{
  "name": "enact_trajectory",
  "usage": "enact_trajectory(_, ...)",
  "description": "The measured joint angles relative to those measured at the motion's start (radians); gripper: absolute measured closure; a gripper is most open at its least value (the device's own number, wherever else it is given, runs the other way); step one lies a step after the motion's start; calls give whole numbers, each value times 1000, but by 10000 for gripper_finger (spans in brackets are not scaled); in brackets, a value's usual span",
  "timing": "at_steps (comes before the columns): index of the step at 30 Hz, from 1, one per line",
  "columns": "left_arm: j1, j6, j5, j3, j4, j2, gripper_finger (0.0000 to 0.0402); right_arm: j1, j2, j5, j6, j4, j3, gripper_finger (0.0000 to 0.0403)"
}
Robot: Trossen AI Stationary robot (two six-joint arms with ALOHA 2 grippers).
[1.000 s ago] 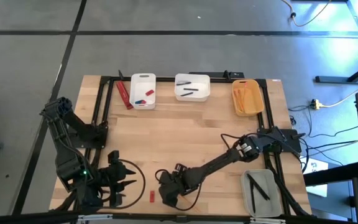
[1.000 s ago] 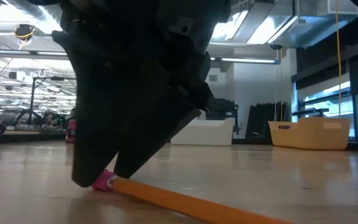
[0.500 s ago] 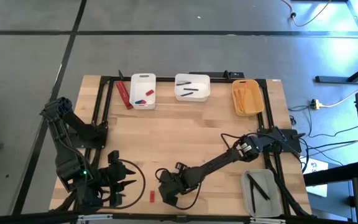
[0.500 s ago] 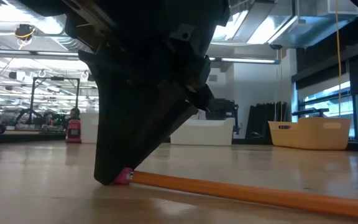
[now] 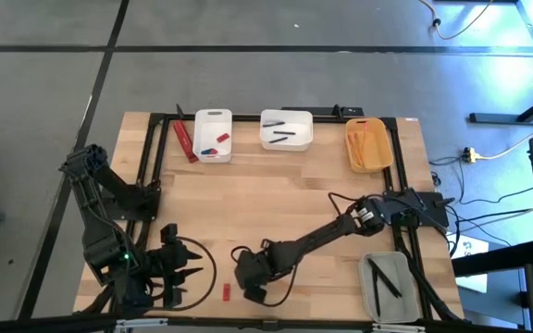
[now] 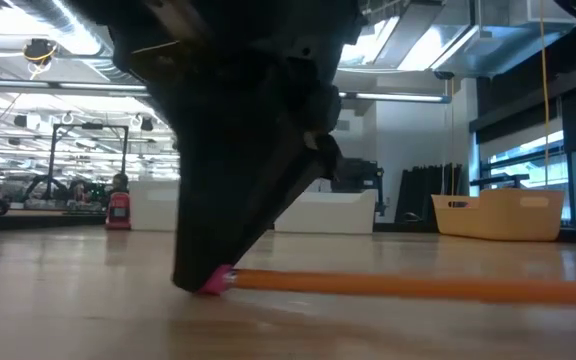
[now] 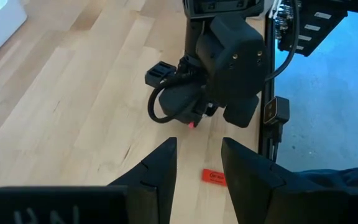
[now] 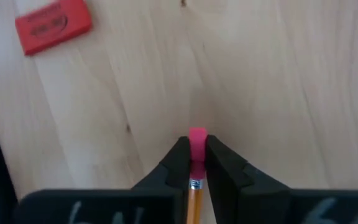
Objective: Sort crayons/erasers/pens/pencils in bins
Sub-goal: Put the yellow pencil into the yellow bin
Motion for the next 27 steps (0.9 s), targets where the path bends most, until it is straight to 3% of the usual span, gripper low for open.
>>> enact_trajectory(5, 0, 0, -1, 0, 0, 0, 282, -20, -24, -50, -38, -29, -1, 364)
enact_trajectory(13, 1, 0, -8, 0, 0, 0, 282, -56, -84, -38, -92, -103, 2, 362)
enact_trajectory(27, 39, -3, -116, 0, 1, 0, 282, -119, -288, 22, -135, -238, 7, 361)
